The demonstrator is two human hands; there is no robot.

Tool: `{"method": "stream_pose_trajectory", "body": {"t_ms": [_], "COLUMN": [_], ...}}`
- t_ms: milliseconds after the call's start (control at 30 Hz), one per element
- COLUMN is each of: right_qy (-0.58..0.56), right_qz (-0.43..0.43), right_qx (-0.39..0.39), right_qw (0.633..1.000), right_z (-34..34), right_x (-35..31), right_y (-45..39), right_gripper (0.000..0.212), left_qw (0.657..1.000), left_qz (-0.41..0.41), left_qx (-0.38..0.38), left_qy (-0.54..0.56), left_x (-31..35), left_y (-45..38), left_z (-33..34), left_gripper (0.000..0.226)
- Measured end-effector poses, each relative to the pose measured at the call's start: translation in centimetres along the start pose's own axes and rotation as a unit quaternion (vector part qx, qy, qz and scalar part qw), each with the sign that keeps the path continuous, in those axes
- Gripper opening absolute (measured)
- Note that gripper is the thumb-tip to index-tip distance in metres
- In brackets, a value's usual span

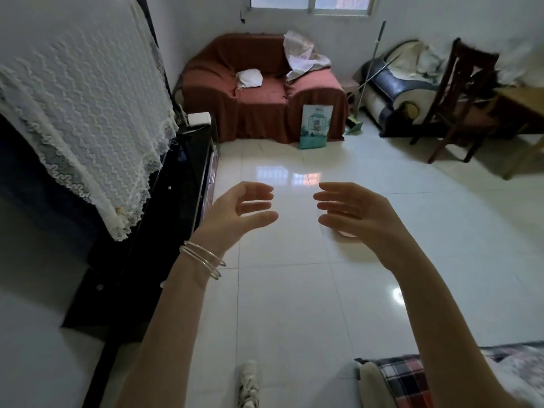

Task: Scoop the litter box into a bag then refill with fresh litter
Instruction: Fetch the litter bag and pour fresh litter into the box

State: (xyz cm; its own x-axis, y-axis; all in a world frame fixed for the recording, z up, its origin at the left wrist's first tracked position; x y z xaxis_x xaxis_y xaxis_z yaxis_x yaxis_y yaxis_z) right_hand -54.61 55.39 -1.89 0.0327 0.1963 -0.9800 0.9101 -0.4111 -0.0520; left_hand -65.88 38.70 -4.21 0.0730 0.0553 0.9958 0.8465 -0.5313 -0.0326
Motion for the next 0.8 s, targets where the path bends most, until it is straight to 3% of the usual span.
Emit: {"method": "stream_pose_trajectory", "body": {"t_ms": [467, 667, 800], "right_qy": [-0.015, -0.006, -0.011], "right_qz": [-0.010, -0.004, 0.000], "right_qx": [0.107, 0.106, 0.097], "right_qw": [0.994, 0.994, 0.995], "right_z": [0.5, 0.4, -0.1], "right_x": [-0.6, 0.2, 1.5], "right_y": [-12.6, -17.7, -22.1], "right_gripper": [0.047, 0.047, 0.048], "left_qw": [0.997, 0.995, 0.996], "left_qz": [0.035, 0.033, 0.026], "left_qx": [-0.074, -0.090, -0.086], "left_qy": [0.002, 0.001, -0.002], "left_x": [1.5, 1.0, 0.1], "left_y": [-15.9, -21.0, -24.7], "left_z": [-3.8, -3.6, -3.8], "left_gripper": [0.041, 0.038, 0.049]}}
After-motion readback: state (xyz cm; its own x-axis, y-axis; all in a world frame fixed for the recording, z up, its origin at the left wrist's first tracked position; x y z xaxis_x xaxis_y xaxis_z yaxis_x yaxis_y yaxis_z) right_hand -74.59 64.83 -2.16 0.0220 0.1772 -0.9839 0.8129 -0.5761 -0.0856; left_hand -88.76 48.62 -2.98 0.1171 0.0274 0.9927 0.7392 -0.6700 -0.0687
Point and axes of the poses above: each hand's wrist, its own y-axis away from the middle knuckle, its own z-axis out of the palm, x = y × z, the point moved 7 cm from there along -y, towards the middle knuckle, and after that the axes turned 6 degrees about x, right-handed, at the moved point
